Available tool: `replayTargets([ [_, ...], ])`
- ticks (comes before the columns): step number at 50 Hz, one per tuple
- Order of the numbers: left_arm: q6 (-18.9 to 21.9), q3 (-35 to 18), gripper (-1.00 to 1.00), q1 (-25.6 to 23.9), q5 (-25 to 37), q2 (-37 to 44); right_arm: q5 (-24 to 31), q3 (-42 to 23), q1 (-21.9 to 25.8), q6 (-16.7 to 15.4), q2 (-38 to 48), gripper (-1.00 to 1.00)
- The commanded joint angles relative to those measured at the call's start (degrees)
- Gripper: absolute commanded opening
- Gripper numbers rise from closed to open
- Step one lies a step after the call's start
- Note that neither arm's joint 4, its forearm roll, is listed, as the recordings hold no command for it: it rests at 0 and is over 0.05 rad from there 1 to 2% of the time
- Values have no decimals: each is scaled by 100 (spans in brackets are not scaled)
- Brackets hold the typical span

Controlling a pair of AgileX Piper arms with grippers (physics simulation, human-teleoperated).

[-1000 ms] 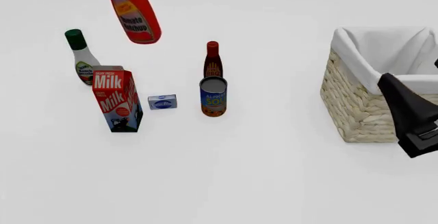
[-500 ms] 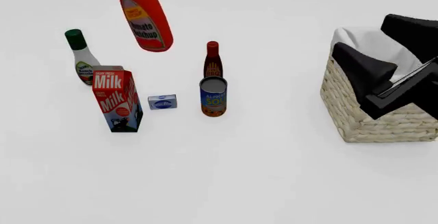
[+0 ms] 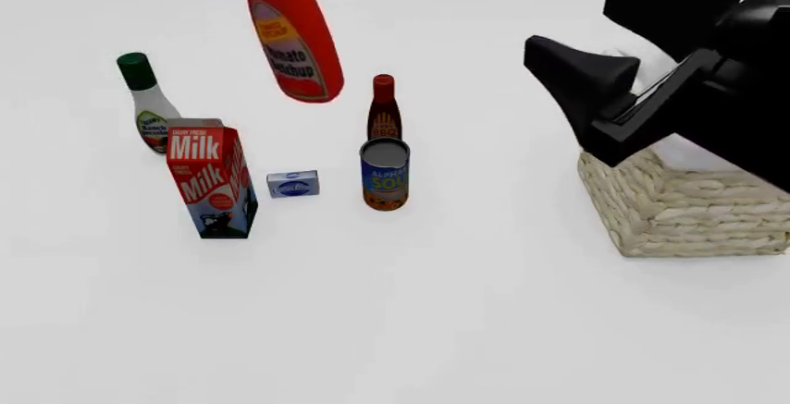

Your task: Pick the ketchup and place it in the basket.

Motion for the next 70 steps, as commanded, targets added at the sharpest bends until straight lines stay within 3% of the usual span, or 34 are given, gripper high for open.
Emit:
replayTargets([
  [1,21,-128,-100,-236,10,24,-50,-312,316,40,369,100],
  [31,-21,-377,-100,-787,109,71,-156,-742,962,-49,1184,100],
  [57,-55,-421,-100,-1032,217,25,-213,-1162,1262,-264,1774,100],
  [70,-90,-416,-100,-1117,251,-5,-296,-1324,1323,-219,2051,100],
])
